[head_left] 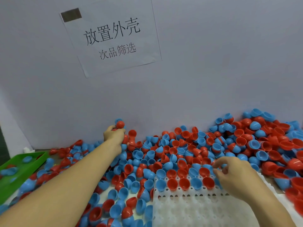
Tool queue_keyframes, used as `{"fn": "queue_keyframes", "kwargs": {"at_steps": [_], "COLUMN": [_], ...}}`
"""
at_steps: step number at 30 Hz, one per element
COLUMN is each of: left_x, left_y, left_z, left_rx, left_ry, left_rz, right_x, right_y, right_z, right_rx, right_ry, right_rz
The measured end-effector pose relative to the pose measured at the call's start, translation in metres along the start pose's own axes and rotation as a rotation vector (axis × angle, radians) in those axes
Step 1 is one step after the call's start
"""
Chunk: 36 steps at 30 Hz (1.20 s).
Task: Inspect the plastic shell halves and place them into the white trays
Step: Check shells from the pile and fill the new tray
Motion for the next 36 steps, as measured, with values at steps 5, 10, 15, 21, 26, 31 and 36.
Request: {"fn": "queue_keyframes", "kwargs": {"at_steps": [5,10,15,21,26,31,36], "left_x": [-0.063,-0.133,-0.174,-0.183,-0.181,-0.180,-0.179], "left_y": [0.019,0.046,0.052,0.042,0.036,0.036,0.035], "left_z": [0.013,0.026,0.027,0.018,0.019,0.018,0.017], "left_rx": [-0.237,-0.506,-0.564,-0.472,-0.475,-0.470,-0.460], "left_ry": [0.113,0.118,0.116,0.192,0.252,0.236,0.252], "left_rz": [0.192,0.335,0.254,0.147,0.093,0.087,0.050], "right_x": [0.000,-0.002,-0.022,-0.045,-0.046,-0.045,-0.050], "right_y": [0.004,0.025,0.072,0.117,0.124,0.126,0.131], "right_z": [0.004,0.017,0.023,-0.012,-0.011,-0.009,-0.012], "right_rx": [0.022,0.121,0.270,0.366,0.528,0.605,0.430], "right_ry": [-0.025,-0.042,0.077,0.231,0.109,-0.034,-0.133], "right_rz": [0.028,0.165,0.375,0.512,0.525,0.510,0.602]}}
Point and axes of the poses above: each hand's wrist, its own x-axis towards the middle knuckle, its own z-axis out of the back of the hand, y = z × x, the point moved 6 cm from there along x, towards the middle knuckle, and after that the axes turned 4 degrees about -y, right-handed, at the moved point
